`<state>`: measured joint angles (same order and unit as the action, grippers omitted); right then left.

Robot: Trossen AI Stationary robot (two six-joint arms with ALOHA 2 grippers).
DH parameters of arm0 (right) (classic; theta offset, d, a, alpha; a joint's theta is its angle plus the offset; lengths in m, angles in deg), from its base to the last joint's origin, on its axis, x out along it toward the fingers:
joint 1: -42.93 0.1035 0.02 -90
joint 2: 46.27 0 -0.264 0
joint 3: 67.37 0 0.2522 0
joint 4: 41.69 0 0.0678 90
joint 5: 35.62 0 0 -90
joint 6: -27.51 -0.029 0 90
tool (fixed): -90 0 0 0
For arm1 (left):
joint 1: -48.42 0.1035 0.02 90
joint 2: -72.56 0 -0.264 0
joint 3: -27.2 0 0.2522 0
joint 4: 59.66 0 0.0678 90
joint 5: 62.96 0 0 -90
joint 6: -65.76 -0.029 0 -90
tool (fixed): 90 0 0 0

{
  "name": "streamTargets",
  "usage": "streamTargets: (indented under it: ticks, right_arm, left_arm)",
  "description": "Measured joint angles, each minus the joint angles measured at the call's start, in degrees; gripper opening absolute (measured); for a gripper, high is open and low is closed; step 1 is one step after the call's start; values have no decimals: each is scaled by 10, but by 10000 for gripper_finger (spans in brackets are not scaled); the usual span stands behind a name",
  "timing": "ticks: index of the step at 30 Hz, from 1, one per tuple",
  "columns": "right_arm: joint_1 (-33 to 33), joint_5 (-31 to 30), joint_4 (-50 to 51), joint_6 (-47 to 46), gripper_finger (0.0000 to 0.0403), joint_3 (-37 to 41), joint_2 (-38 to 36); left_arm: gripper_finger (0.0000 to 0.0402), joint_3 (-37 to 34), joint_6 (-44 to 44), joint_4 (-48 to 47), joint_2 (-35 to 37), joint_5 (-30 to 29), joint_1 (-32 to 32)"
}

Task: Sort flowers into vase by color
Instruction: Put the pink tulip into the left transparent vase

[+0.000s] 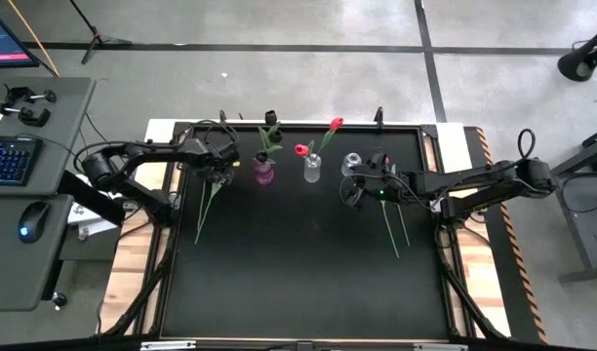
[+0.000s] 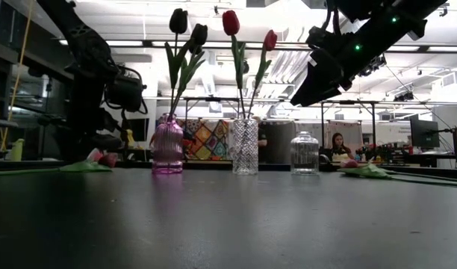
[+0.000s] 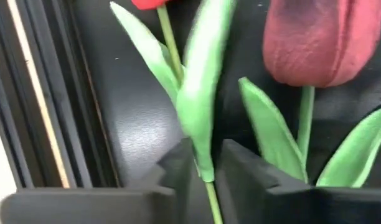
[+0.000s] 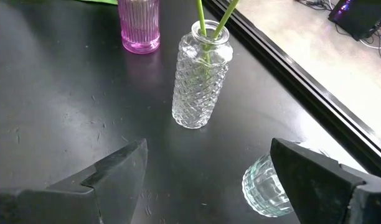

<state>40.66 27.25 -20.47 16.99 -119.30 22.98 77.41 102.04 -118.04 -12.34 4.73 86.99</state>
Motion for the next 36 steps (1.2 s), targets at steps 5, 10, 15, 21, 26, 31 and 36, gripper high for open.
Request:
streamTargets:
  ticks: [5, 10, 15, 21, 26, 31, 36]
  right_arm:
    - [0, 0, 0, -11, 330, 0, 0]
    - [0, 0, 0, -11, 330, 0, 0]
    - [0, 0, 0, -12, 330, 0, 0]
    - [0, 0, -3, -15, 330, 0, 0]
    - [0, 0, -23, -15, 330, 0, 0]
    - [0, 0, -25, -15, 330, 0, 0]
    - [0, 0, -25, -16, 330, 0, 0]
  left_arm:
    - [11, 0, -9, 1, -1, -17, 0]
    - [4, 5, -25, -4, 20, -26, -3]
    - [1, 16, -23, -18, 102, -56, -16]
    - [1, 23, -13, -18, 235, -70, -39]
    - [0, 23, -1, -5, 338, -52, -98]
    - [0, 23, 6, 34, 404, -13, -199]
    - [0, 23, 1, 111, 454, -31, -315]
